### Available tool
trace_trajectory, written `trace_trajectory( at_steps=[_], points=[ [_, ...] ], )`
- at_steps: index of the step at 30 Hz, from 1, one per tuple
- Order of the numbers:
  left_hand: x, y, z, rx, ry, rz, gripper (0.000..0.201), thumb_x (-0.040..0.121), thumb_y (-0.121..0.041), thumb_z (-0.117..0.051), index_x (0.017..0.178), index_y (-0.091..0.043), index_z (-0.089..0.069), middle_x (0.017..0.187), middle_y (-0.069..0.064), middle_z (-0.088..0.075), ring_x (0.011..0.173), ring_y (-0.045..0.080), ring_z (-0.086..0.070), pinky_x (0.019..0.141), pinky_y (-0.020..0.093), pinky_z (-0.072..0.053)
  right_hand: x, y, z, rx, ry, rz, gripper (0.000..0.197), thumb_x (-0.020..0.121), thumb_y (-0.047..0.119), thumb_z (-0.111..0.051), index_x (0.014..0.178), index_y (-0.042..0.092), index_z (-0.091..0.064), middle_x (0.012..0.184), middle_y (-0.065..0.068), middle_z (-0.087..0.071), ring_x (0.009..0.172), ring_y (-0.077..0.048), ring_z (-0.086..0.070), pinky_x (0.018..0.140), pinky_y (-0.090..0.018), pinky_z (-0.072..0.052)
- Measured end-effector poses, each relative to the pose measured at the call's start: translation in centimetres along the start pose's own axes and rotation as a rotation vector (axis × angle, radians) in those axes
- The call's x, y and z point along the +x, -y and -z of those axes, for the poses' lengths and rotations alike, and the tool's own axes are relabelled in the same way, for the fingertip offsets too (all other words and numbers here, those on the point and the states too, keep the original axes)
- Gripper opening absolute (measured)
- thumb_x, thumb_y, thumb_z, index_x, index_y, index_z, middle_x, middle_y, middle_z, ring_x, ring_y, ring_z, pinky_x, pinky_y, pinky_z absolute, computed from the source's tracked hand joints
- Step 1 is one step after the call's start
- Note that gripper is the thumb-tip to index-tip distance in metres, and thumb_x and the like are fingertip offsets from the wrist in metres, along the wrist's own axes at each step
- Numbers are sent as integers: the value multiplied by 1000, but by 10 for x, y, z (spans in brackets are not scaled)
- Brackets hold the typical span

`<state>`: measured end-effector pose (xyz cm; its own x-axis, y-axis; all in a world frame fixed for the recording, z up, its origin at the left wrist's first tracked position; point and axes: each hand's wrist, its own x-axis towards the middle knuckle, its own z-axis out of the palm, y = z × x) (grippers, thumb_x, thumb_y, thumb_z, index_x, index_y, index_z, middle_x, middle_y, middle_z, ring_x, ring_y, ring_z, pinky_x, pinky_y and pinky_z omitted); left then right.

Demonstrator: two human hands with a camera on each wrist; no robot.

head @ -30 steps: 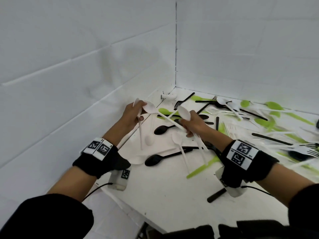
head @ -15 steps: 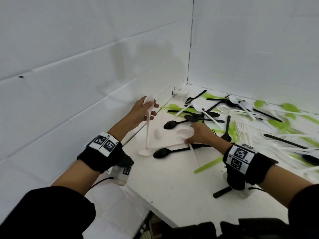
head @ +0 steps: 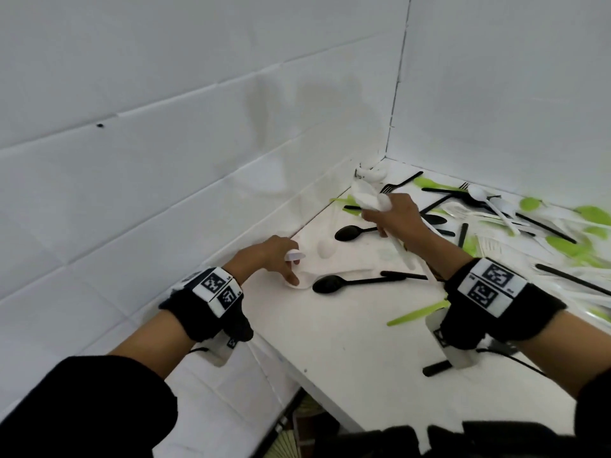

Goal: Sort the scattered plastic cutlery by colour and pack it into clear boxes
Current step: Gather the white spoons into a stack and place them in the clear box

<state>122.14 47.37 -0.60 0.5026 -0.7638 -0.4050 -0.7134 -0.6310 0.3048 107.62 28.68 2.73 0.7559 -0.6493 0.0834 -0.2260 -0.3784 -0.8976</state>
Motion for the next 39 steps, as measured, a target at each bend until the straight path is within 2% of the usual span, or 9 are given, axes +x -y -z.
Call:
trace_trajectory(
  at_steps=[3, 7, 13, 19, 23, 26, 31, 35, 39],
  points=[
    [-6, -1, -2, -50, -18, 7, 28, 73, -18, -79, 91, -14, -57, 74, -9, -53, 79, 17, -54, 42, 11, -41, 3, 6, -8, -68, 84, 111, 21, 78, 11, -66, 71, -2, -53, 46, 8, -49, 36, -3, -40, 41, -13, -32],
    [-13, 1, -1, -261, -133, 23, 19, 82, -11, -69, 97, -7, -58, 83, 5, -57, 58, 11, -59, 36, 11, -38, 18, -1, -28, -346, 162, 191, 21, 83, 21, -65, 89, 2, -62, 79, -4, -55, 75, -18, -50, 61, -27, -33],
    [-31, 13, 2, -565, -471, -15, 18, 86, -4, -60, 102, -9, -57, 85, 7, -60, 42, -5, -56, 36, 11, -36, 37, -21, -47, -681, 320, 255, 35, 82, 16, -64, 116, 17, -62, 116, -6, -60, 115, -25, -51, 74, -27, -34],
    [-47, 15, -4, -536, -824, -171, 24, 75, -16, -56, 94, -3, -63, 82, -5, -61, 67, 1, -53, 65, 0, -37, 44, -32, -54, -845, 508, 384, 51, 85, 5, -52, 128, 32, -52, 136, 11, -49, 126, -14, -45, 82, -24, -34],
    [-47, 10, 3, -544, -884, -189, 14, 84, -4, -60, 88, -17, -58, 80, -10, -61, 72, -11, -54, 68, 4, -38, 48, -35, -60, -885, 515, 420, 41, 88, 13, -54, 126, 28, -54, 130, 9, -54, 121, -16, -48, 76, -23, -30],
    [-40, 3, 7, -601, -893, -202, 13, 88, -6, -58, 87, -19, -55, 80, -11, -58, 69, 0, -52, 61, 17, -41, 51, -42, -59, -816, 510, 437, 37, 87, 13, -57, 122, 25, -57, 123, 5, -57, 116, -18, -51, 74, -25, -32],
    [-37, -13, 18, -719, -840, -290, 7, 97, -5, -41, 99, -8, -47, 101, 1, -62, 44, 3, -47, 42, 15, -38, 49, -43, -55, -427, 307, 328, 39, 79, 13, -72, 116, 17, -62, 104, -3, -65, 100, -23, -60, 73, -26, -44],
    [-22, -31, 32, -732, -826, -379, 12, 95, -2, -42, 100, -9, -51, 94, 0, -67, 58, -1, -53, 38, 16, -36, 48, -22, -34, -4, 167, 268, 38, 77, 8, -74, 113, 8, -60, 85, -3, -62, 60, -7, -57, 53, -10, -42],
    [-2, -44, 39, -729, -837, -397, 9, 95, -8, -48, 94, -13, -55, 84, 2, -69, 61, -3, -56, 41, 8, -35, 44, -3, -14, 271, 48, 268, 18, 83, 7, -68, 94, 17, -58, 74, 5, -60, 61, -9, -51, 54, -17, -42]
  ],
)
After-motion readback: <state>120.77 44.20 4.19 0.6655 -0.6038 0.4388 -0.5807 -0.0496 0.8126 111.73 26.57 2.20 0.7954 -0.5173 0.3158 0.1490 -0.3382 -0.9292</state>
